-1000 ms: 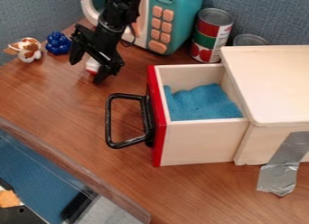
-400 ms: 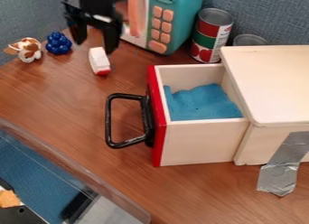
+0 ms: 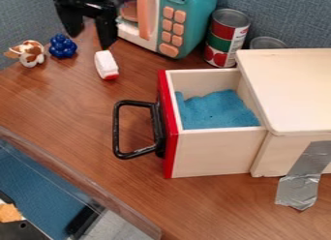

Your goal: Put the sushi near the grapes

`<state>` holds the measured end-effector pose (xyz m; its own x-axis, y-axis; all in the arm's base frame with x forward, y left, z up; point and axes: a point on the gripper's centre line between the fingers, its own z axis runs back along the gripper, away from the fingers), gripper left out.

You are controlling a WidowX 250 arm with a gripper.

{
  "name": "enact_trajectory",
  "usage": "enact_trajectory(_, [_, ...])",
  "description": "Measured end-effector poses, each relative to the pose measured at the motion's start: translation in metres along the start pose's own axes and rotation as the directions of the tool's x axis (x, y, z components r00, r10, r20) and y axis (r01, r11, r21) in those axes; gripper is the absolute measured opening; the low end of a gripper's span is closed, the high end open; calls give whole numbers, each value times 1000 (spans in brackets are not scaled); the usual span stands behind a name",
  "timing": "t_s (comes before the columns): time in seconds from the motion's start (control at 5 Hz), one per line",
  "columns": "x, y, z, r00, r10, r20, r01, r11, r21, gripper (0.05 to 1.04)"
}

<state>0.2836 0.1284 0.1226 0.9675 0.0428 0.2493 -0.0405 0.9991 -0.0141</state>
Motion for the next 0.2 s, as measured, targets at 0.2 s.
enact_trajectory(0.2, [-12,-4,13,999,-32,-3,32,999,23,1000])
